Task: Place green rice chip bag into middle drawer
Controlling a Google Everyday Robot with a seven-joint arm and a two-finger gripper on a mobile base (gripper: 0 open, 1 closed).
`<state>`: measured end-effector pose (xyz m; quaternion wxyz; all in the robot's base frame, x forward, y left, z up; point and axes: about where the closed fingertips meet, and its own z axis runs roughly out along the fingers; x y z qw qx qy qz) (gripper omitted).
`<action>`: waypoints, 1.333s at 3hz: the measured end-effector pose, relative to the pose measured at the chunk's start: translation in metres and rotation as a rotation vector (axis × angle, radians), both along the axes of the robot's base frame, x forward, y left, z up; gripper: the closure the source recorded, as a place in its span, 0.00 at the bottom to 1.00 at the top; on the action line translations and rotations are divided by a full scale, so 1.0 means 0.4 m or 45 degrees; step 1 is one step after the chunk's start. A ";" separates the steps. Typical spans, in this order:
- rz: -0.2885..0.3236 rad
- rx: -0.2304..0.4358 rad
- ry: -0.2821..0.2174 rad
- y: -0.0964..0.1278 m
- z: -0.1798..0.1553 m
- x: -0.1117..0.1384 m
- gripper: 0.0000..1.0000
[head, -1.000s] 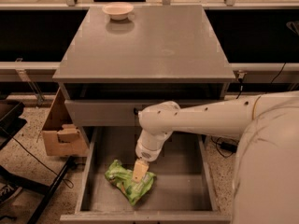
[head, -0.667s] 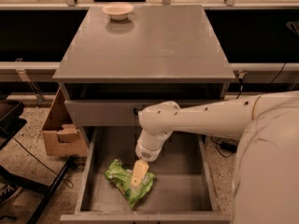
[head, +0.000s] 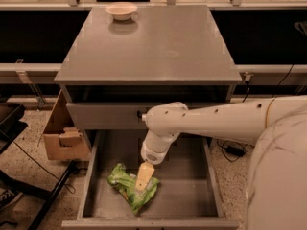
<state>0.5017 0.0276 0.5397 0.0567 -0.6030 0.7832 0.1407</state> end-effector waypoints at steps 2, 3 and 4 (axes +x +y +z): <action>0.085 -0.006 -0.037 -0.060 0.242 -0.087 0.00; 0.158 -0.005 -0.055 -0.119 0.390 -0.120 0.00; 0.176 0.003 -0.097 -0.175 0.510 -0.098 0.00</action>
Offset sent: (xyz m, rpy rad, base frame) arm -0.0766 -0.0544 0.2022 -0.0335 -0.0500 0.1688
